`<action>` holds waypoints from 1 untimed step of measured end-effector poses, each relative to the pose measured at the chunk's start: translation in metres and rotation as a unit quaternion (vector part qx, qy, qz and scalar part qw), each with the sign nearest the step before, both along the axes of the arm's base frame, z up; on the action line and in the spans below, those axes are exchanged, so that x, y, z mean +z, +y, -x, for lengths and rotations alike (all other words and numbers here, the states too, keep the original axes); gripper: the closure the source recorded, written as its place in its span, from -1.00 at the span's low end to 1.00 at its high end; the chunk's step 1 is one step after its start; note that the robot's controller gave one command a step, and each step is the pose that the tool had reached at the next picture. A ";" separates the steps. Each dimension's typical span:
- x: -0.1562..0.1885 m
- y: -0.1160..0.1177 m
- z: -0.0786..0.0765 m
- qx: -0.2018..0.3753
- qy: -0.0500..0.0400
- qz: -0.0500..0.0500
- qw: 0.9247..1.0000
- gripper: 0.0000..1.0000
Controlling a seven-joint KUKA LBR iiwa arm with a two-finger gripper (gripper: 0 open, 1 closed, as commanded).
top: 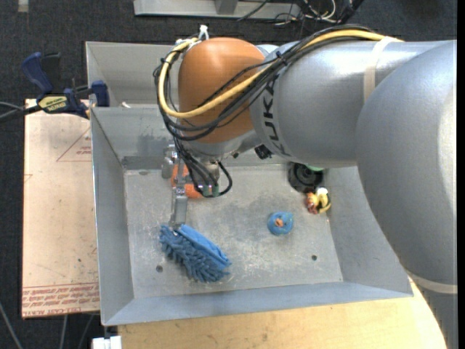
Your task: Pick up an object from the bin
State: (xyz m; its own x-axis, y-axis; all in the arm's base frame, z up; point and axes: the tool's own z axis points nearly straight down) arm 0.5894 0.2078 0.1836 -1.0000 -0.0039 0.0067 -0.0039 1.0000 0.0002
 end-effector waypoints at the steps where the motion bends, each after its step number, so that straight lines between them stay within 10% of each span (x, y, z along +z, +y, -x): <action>1: 0.005 -0.001 -0.002 -0.002 -0.004 -0.001 1.000 -1.00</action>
Offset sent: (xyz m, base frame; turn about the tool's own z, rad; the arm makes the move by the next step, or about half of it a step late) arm -0.0668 -0.0360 -0.0908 -0.1600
